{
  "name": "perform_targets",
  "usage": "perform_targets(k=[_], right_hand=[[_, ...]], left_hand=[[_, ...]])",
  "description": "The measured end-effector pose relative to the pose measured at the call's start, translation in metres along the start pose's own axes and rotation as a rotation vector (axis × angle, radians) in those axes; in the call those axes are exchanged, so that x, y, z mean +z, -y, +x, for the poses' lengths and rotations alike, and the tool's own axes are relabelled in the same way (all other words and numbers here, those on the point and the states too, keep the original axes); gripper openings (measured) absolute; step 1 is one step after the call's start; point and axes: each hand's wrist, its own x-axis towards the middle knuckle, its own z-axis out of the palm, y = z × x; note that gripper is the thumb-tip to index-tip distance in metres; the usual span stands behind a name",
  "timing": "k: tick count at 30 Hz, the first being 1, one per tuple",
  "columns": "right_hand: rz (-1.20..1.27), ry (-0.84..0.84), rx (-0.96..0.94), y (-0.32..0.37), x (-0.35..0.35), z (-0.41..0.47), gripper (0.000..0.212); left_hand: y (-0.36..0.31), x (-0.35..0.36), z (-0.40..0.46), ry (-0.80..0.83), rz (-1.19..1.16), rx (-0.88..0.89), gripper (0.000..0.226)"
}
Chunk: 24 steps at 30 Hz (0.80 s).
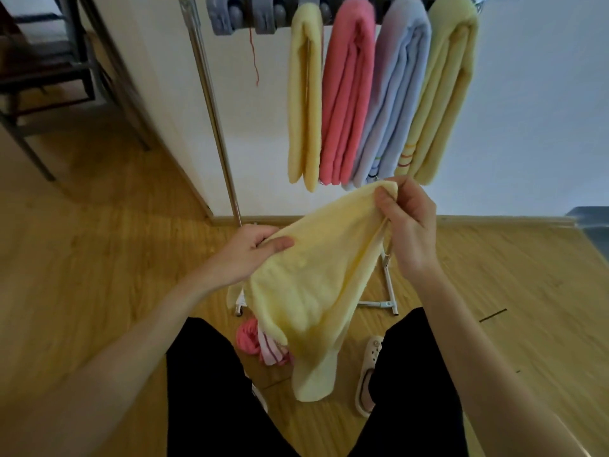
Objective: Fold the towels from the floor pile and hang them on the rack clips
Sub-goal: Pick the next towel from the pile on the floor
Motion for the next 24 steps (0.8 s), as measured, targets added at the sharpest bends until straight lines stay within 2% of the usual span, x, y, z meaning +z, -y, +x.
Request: perform_targets(k=[3,6,12,14,16,20,24], right_hand=[[-0.032,0.009,0.024,-0.012,-0.009,-0.007,0.011],[-0.145,0.020,0.007,-0.024,-0.018,-0.016,0.012],[-0.300,0.082,-0.078,-0.034,-0.024,-0.037,0.002],[-0.314,0.111,-0.148,-0.032,-0.025,-0.044,0.011],[-0.362,0.206,-0.244,-0.030,-0.026,-0.050,0.020],[-0.526,0.431,-0.342,-0.036,-0.023,-0.059,0.011],[-0.563,0.522,-0.370,-0.036,-0.013,-0.063,0.014]], left_hand=[[-0.002,-0.002,-0.002,-0.035,0.009,-0.023,0.036],[-0.009,-0.002,-0.004,-0.111,-0.134,-0.083,0.023],[-0.022,0.001,-0.002,-0.315,-0.275,-0.157,0.018],[-0.024,0.003,-0.002,-0.341,-0.279,-0.173,0.019],[-0.027,0.005,-0.001,-0.377,-0.312,-0.198,0.020],[-0.032,0.007,0.004,-0.479,-0.414,-0.288,0.021],[-0.034,0.007,0.009,-0.535,-0.475,-0.312,0.017]])
